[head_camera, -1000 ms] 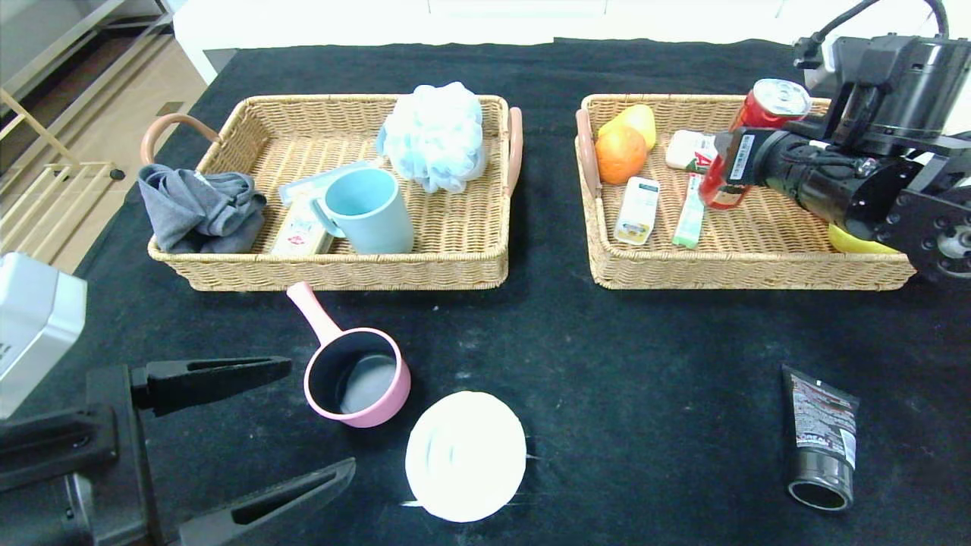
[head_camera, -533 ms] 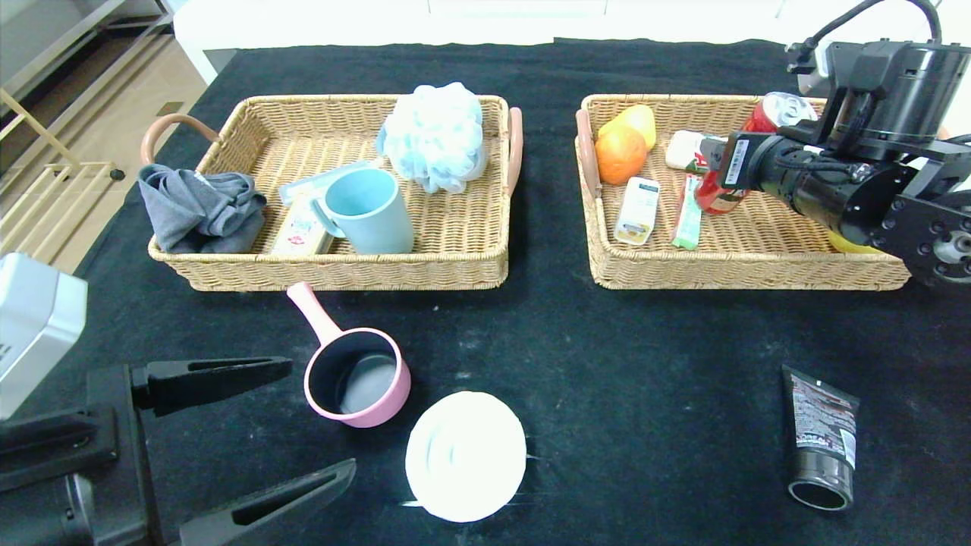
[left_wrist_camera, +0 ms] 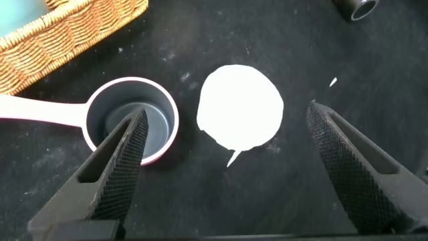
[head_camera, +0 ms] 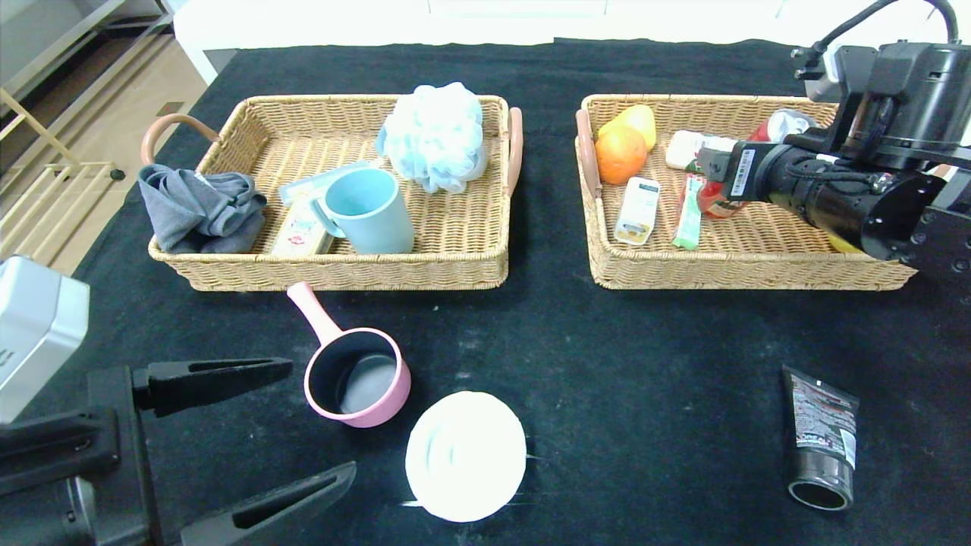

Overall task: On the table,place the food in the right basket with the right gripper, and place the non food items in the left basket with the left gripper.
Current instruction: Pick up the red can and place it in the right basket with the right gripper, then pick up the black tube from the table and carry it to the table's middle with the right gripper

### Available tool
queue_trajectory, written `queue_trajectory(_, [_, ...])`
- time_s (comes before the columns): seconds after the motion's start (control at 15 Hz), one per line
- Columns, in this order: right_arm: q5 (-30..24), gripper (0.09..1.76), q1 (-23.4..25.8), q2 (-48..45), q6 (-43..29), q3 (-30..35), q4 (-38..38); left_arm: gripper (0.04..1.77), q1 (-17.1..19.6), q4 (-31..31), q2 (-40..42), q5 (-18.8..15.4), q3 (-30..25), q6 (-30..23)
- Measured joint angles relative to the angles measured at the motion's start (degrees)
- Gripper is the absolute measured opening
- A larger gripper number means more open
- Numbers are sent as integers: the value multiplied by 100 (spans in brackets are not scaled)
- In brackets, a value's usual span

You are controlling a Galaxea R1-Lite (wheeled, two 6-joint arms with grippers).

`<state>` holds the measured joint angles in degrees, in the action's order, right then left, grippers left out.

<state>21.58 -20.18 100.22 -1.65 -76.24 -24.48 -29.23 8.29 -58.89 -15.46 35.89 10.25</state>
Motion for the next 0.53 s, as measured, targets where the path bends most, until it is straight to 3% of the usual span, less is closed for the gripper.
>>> queue_trajectory(0.53, [24, 168, -178, -639, 16, 380, 358, 172, -12, -2, -12, -9, -28, 16])
